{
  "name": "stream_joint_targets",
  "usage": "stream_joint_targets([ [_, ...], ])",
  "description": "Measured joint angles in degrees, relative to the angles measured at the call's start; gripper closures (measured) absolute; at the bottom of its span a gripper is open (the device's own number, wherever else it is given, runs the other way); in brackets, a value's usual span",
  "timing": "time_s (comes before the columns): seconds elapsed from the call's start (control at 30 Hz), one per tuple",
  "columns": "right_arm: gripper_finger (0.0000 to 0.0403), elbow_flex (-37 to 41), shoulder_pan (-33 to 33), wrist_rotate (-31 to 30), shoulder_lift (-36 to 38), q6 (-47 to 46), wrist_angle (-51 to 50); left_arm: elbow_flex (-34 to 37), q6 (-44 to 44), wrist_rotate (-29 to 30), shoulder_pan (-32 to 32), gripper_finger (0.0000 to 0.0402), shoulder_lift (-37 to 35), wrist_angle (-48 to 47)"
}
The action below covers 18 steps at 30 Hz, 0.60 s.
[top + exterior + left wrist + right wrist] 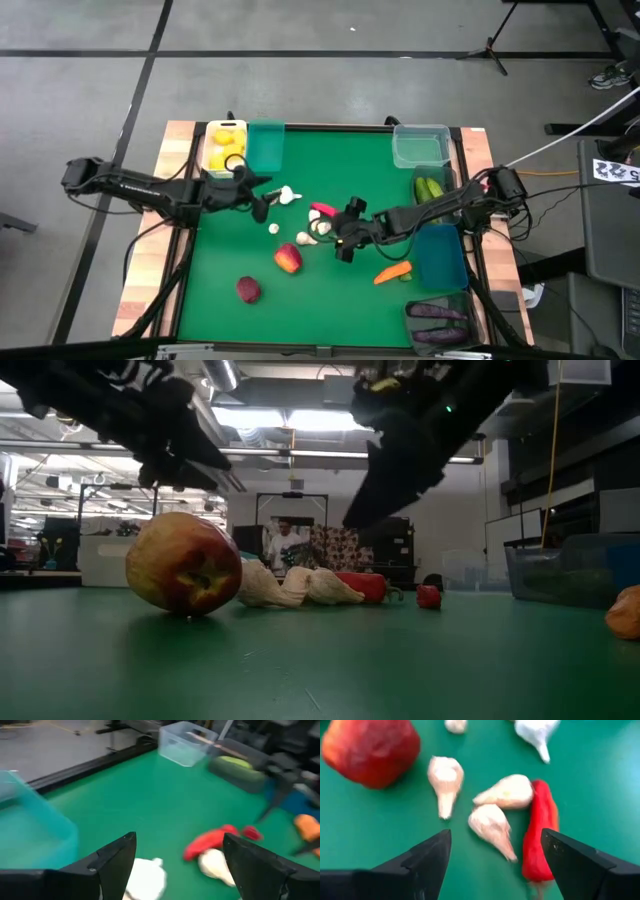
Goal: Sort produce into baskets
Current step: Put the white garlic into the transparent bin
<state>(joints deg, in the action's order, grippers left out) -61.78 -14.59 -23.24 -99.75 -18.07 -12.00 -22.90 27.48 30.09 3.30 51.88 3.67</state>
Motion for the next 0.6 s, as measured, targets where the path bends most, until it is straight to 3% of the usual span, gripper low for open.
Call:
stream_joint_targets([
  [0.3,0.0095,0.7,2.5,1.4,-5.9,8.5,12.0,0.0,0.8,6.4,7.0,0.0112,0.0,0.0],
  [0.6,0.0095,0.8,5.4,5.3,-9.7,7.9,11.2,0.0,1.2,8.0,7.6,0.0111,0.0,-0.1],
])
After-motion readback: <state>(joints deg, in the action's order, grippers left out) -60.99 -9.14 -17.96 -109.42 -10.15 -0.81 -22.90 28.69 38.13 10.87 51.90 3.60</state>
